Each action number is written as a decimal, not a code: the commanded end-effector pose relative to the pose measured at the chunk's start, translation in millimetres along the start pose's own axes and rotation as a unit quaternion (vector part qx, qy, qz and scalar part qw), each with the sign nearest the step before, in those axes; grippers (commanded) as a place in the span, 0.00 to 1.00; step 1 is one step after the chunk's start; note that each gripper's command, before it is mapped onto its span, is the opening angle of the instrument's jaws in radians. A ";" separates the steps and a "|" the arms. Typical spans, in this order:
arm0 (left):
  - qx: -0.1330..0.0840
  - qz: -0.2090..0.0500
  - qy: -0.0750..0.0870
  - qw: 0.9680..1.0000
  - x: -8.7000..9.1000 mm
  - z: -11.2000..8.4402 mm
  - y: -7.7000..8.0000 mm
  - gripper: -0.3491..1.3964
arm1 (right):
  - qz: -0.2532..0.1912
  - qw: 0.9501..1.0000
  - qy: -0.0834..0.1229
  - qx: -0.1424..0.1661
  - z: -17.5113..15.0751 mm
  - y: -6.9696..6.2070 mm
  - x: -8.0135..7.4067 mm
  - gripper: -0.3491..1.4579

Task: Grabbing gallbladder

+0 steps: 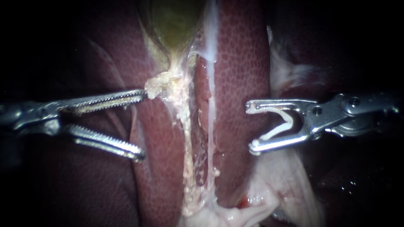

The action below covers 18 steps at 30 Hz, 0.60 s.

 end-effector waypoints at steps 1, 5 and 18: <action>0.000 0.000 0.000 1.000 0.0 0.0 0.0 0.60 | 0.001 1.000 0.000 0.000 0.0 -0.1 0.0 0.51; 0.002 0.000 0.000 1.000 0.0 0.0 0.0 0.60 | 0.001 1.000 0.000 0.000 0.0 -0.1 0.0 0.51; -0.011 0.000 0.000 1.000 -0.6 0.1 3.0 0.61 | 0.001 1.000 0.000 -0.001 0.1 0.0 0.0 0.51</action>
